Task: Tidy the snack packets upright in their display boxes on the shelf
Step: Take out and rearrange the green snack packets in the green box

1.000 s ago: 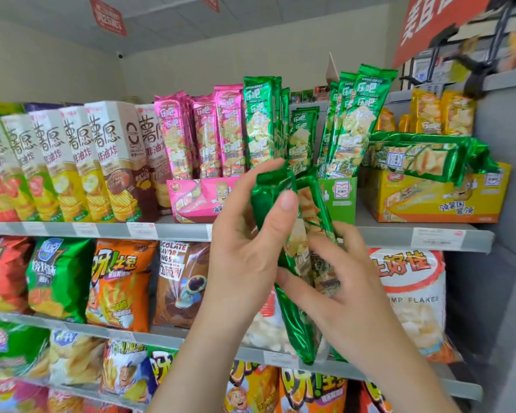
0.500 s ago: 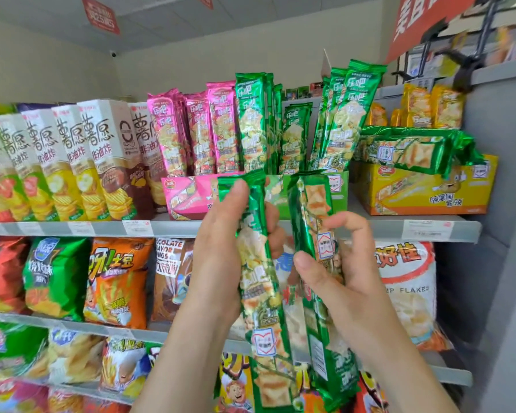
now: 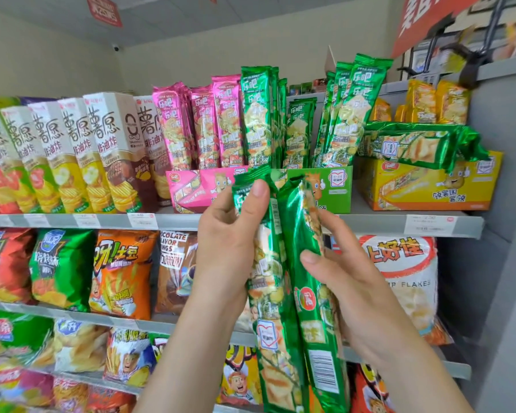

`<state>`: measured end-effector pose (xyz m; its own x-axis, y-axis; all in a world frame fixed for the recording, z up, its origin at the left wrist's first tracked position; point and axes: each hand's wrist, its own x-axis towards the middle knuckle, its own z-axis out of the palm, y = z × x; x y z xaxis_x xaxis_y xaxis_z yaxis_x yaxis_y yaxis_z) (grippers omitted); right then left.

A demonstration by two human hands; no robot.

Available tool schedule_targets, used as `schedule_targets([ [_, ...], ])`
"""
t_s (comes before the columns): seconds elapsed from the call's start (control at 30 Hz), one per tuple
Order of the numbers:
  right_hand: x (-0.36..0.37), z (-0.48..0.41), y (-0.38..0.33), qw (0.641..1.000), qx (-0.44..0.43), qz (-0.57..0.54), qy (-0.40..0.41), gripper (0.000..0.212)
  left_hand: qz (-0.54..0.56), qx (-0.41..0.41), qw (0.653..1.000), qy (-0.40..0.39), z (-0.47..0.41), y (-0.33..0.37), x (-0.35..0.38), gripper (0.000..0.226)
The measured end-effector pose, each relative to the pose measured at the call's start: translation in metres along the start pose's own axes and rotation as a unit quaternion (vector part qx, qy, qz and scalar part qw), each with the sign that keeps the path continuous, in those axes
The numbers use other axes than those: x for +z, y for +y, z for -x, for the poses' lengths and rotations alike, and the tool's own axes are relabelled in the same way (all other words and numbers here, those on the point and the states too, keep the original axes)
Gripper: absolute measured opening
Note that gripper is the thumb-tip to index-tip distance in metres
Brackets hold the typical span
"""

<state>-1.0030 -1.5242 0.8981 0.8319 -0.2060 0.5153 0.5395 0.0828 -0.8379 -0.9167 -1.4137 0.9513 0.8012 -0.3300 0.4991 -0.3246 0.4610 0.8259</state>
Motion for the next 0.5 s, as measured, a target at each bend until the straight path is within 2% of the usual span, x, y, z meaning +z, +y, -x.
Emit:
schedule_targets([
  [0.03, 0.000, 0.000, -0.001, 1.000, 0.002, 0.009, 0.003, 0.049, -0.014, 0.007, 1.000, 0.009, 0.001, 0.000, 0.001, 0.068],
  [0.07, 0.000, 0.001, -0.003, 1.000, 0.002, 0.026, 0.008, 0.051, -0.026, 0.021, 0.999, 0.012, 0.001, -0.002, 0.001, 0.068],
  [0.17, 0.003, 0.001, -0.003, 0.991, -0.025, 0.127, 0.043, 0.065, -0.057, 0.082, 0.995, 0.030, 0.004, -0.002, 0.009, 0.014],
  [0.2, 0.005, 0.001, -0.003, 0.985, -0.035, 0.157, 0.055, 0.071, -0.058, 0.092, 0.994, 0.027, 0.006, -0.006, 0.010, 0.012],
  [0.3, 0.008, 0.002, 0.000, 0.976, -0.061, 0.193, 0.077, 0.086, -0.031, 0.102, 0.994, 0.013, 0.013, -0.005, 0.019, 0.014],
  [0.37, 0.007, 0.004, 0.000, 0.973, -0.064, 0.204, 0.087, 0.089, -0.032, 0.090, 0.995, -0.008, 0.012, -0.004, 0.020, 0.032],
  [0.43, 0.003, 0.005, -0.001, 0.972, -0.055, 0.214, 0.080, 0.089, -0.010, 0.054, 0.998, -0.017, 0.005, -0.001, 0.017, 0.013],
  [0.5, -0.002, 0.006, -0.003, 0.966, -0.048, 0.244, 0.076, 0.086, 0.002, 0.033, 0.999, -0.024, -0.003, 0.003, 0.013, 0.015],
])
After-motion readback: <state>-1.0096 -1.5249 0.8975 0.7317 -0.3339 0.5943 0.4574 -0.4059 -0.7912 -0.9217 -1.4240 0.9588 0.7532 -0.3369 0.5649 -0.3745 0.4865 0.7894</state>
